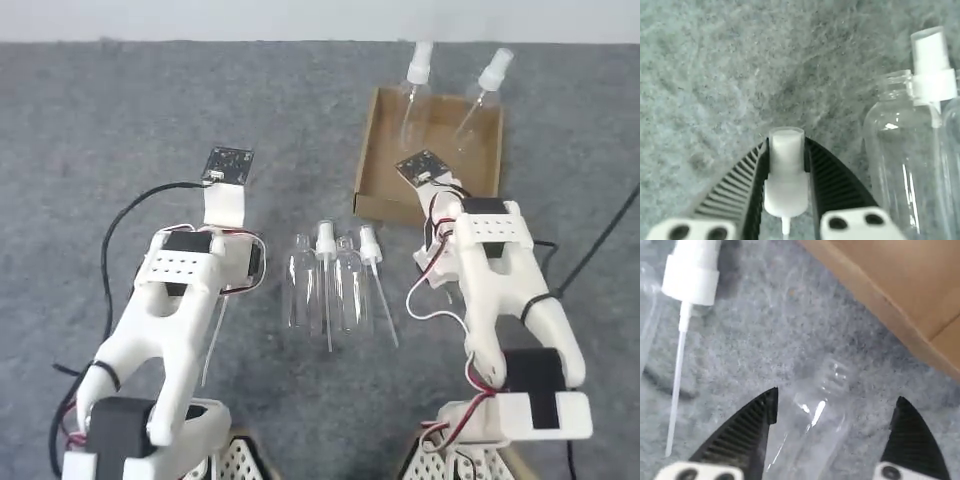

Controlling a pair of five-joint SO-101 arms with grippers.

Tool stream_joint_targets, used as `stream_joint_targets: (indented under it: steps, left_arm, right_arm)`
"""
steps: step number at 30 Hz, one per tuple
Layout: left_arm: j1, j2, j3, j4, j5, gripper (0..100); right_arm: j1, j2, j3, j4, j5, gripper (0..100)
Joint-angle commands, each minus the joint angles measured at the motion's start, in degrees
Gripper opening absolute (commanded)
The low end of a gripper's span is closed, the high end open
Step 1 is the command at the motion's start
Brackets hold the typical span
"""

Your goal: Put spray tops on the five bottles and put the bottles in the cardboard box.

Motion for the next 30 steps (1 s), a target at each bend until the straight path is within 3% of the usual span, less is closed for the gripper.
stream_joint_targets:
  steps: [1,9,20,25,30]
  left_arm:
    - [-0.35,-2.81,-0.4,-1.23,0.09,1]
    - [-0.35,-2.81,-0.4,-1.23,0.26,1]
    - [-0.35,-2.81,-0.4,-0.97,0.44,1]
    - [-0.35,-3.34,0.4,-1.32,0.44,1]
    - [-0.35,-3.34,0.31,-1.32,0.44,1]
  right_arm:
    - [0.66,-0.22,-1.85,-1.8,0.35,21.3]
    - [1.36,-3.21,-2.02,-1.1,0.44,2.2]
    - [3.91,-18.15,-2.37,5.32,1.58,4.0]
    - [14.37,-21.85,-2.9,10.07,11.34,4.0]
    - [29.58,-19.82,-2.81,6.2,20.66,4.1]
